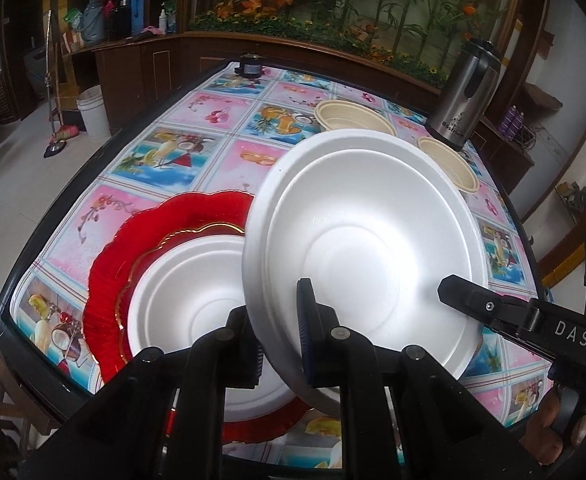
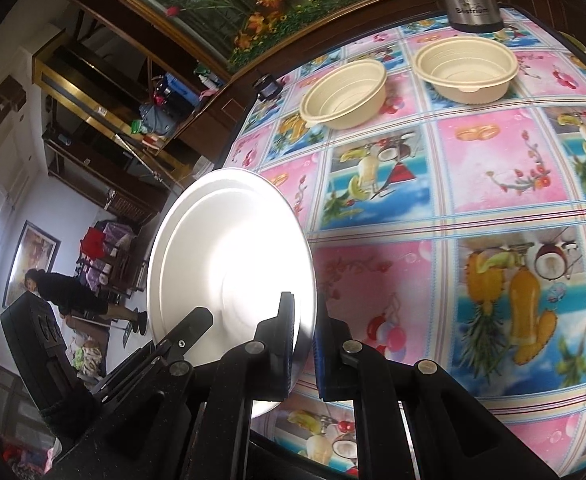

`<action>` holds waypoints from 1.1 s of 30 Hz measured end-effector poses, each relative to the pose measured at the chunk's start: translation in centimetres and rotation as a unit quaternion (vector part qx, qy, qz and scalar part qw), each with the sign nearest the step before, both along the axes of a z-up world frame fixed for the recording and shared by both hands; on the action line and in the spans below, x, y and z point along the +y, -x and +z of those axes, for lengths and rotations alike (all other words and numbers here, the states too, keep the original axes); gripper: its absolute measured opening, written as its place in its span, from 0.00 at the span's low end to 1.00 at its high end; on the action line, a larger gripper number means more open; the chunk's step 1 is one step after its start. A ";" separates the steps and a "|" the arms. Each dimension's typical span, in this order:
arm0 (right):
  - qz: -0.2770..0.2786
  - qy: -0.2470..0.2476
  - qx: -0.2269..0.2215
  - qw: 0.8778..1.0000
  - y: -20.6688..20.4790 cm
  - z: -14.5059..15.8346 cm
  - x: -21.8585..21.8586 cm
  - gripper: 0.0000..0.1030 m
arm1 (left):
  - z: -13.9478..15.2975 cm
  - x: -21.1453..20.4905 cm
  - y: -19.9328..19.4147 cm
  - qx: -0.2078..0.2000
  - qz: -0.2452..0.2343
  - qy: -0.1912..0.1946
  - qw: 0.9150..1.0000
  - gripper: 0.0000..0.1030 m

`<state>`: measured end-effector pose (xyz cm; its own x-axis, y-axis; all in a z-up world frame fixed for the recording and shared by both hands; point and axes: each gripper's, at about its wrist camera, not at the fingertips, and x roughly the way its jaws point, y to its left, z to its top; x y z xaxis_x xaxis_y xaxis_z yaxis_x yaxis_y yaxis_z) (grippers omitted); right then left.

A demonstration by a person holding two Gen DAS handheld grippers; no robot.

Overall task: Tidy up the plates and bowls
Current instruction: 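Lower the second white plate into the stack with the left tool while the right tool holds it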

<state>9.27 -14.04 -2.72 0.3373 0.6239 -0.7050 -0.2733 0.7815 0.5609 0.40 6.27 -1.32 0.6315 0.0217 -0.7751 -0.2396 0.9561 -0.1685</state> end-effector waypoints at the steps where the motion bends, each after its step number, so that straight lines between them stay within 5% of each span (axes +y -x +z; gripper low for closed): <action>1: 0.003 0.000 0.000 1.000 0.0 -0.1 0.2 0.08 | 0.0 0.2 0.1 0.000 0.002 0.000 1.000 0.12; 33: 0.072 0.002 -0.022 0.997 1.3 1.5 7.2 0.08 | 1.9 6.2 2.9 -0.019 0.043 -0.001 0.999 0.12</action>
<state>7.97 -6.89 -1.23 0.2754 0.6646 -0.6946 -0.4066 0.7352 0.5423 -2.47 12.48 0.57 0.6562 0.0789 -0.7505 -0.3138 0.9330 -0.1762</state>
